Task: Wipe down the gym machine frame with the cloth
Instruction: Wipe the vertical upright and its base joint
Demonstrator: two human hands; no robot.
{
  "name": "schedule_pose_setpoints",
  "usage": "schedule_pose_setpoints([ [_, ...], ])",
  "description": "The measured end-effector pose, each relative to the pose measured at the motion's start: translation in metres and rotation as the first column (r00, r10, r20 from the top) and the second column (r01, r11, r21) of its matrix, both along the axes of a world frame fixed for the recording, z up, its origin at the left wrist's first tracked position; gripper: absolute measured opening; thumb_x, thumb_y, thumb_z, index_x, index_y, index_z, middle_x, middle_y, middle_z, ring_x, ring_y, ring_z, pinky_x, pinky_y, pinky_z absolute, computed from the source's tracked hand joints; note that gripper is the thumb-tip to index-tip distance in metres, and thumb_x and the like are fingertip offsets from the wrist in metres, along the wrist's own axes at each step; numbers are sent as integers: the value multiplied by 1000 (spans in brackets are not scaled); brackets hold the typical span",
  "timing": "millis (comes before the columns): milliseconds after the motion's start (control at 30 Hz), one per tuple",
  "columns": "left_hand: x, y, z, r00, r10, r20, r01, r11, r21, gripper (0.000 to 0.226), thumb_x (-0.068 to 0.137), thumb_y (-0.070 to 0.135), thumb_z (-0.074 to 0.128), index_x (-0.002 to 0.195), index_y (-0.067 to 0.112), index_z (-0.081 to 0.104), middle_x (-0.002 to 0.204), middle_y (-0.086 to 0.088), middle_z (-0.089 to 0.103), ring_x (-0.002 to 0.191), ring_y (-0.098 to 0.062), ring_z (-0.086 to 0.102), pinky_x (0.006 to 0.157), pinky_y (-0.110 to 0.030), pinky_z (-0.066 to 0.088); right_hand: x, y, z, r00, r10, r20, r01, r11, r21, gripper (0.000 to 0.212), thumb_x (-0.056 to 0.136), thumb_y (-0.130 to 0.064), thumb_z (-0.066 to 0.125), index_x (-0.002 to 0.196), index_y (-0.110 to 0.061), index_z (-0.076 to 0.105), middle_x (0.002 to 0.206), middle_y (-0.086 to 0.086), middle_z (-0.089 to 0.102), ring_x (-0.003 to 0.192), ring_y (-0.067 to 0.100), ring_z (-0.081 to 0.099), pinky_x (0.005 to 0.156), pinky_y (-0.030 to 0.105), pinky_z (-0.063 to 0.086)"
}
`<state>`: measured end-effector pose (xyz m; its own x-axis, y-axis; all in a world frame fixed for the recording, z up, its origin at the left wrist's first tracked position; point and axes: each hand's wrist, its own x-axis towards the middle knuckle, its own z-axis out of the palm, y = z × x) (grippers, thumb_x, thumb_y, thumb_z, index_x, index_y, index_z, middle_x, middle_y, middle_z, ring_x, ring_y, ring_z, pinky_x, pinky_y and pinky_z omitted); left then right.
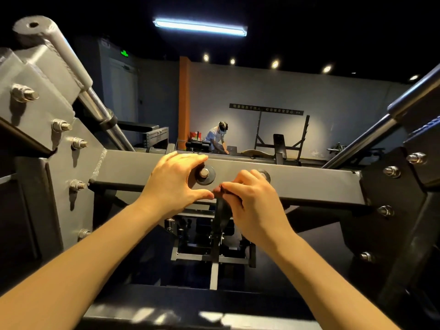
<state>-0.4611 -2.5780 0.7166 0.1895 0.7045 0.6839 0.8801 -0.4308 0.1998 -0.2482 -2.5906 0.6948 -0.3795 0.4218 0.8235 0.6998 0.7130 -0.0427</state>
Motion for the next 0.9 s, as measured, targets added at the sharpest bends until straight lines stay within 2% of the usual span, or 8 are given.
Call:
schedule_pose_setpoints([
  [100,0,-18,1,999,-32,30,34,997,-64,87,79,56,77,153,25,43,155,7,45,149,-14,32,123,-38,3,19,-10,5,972,93,-218,-135,973,-188,23,93,-18,72,116,-13,75,99,-1,66,91,16,63,71,31,58],
  [167,6,-41,-10,985,-51,163,50,999,10,67,84,47,77,144,25,55,145,16,50,140,-5,39,123,-38,20,25,-18,9,916,96,-389,-215,938,-273,33,95,-17,71,127,-13,68,110,-5,65,102,15,65,82,35,62],
  [233,15,-66,-24,939,-79,336,46,993,107,38,87,34,77,123,24,70,121,17,65,116,-1,58,105,-27,45,19,-25,13,869,66,-490,-261,904,-340,46,95,-18,71,139,-15,60,114,-5,64,105,15,66,86,33,62],
  [300,30,-88,-31,889,-115,443,90,993,77,23,88,29,77,111,28,74,96,18,68,95,-3,65,84,-13,50,7,-28,16,827,63,-558,-319,871,-373,52,93,-20,74,142,-14,57,114,-1,66,103,16,68,85,27,61],
  [400,41,-105,-31,876,-122,467,142,990,-9,35,87,38,76,121,33,70,101,21,68,97,1,64,81,-14,52,-9,-30,20,771,103,-628,-423,820,-386,51,89,-20,79,135,-11,62,114,5,71,100,16,72,83,28,62],
  [600,25,-116,-24,909,52,413,-61,998,8,71,75,74,60,131,32,67,108,23,68,101,4,63,88,-14,53,-29,-32,27,677,136,-724,-609,656,-446,39,83,-19,82,120,-13,72,105,-2,75,99,14,73,80,30,62],
  [700,21,-119,-15,899,60,433,-63,998,-9,57,74,72,67,117,35,73,92,25,72,91,9,66,77,-7,51,-42,-33,30,648,175,-741,-673,588,-449,25,88,-22,78,111,-14,75,101,1,77,98,17,74,85,40,62],
  [900,9,-105,2,868,225,443,-256,967,12,49,71,67,78,101,29,75,89,16,72,85,1,66,76,-25,60,-50,-32,40,532,245,-810,-826,359,-434,26,105,-18,53,110,-5,74,98,7,79,93,18,75,72,26,60],
])
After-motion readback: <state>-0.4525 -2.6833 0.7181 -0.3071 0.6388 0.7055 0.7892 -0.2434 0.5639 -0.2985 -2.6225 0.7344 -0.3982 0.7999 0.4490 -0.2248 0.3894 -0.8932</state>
